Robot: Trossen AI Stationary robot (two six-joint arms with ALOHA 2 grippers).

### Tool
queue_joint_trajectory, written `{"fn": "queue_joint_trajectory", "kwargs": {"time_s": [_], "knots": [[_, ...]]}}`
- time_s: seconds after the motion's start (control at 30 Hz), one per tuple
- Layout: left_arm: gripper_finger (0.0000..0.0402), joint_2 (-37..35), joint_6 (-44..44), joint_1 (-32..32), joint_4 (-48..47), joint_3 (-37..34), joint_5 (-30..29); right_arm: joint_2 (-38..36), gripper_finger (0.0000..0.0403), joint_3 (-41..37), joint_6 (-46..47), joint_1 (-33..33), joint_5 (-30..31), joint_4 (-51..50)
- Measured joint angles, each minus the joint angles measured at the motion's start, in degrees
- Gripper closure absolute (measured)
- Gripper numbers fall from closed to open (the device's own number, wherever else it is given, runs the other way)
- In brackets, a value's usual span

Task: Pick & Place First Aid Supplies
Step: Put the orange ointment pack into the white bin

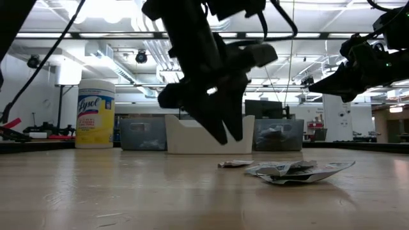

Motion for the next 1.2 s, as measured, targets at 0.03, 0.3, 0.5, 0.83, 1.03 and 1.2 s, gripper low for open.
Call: {"fn": "queue_joint_trajectory", "kwargs": {"time_s": [0.03,0.3,0.5,0.83,1.03,1.2], "knots": [[0.0275,0.5,-1.1,0.1,0.0,0.0,0.4,0.0,0.0394,0.0,0.0,0.0,0.0,0.0],[0.0275,1.5,-5.1,0.1,0.1,-0.2,2.0,0.0,0.0394,0.0,-0.4,0.0,0.0,0.0],[0.0275,3.5,-6.1,0.2,1.0,-0.5,2.6,0.0,0.0394,0.0,-0.4,0.0,0.0,0.0],[0.0288,9.9,-15.0,0.4,-2.0,-0.1,5.9,0.0,0.0394,0.0,0.4,0.0,0.0,0.0],[0.0363,10.3,-15.4,0.4,-3.2,-0.2,5.9,0.0,0.0394,0.0,1.3,0.0,0.0,0.0],[0.0396,8.4,-11.0,0.5,-3.6,0.1,4.3,0.1,0.0394,0.0,1.3,0.0,0.0,0.0]]}}
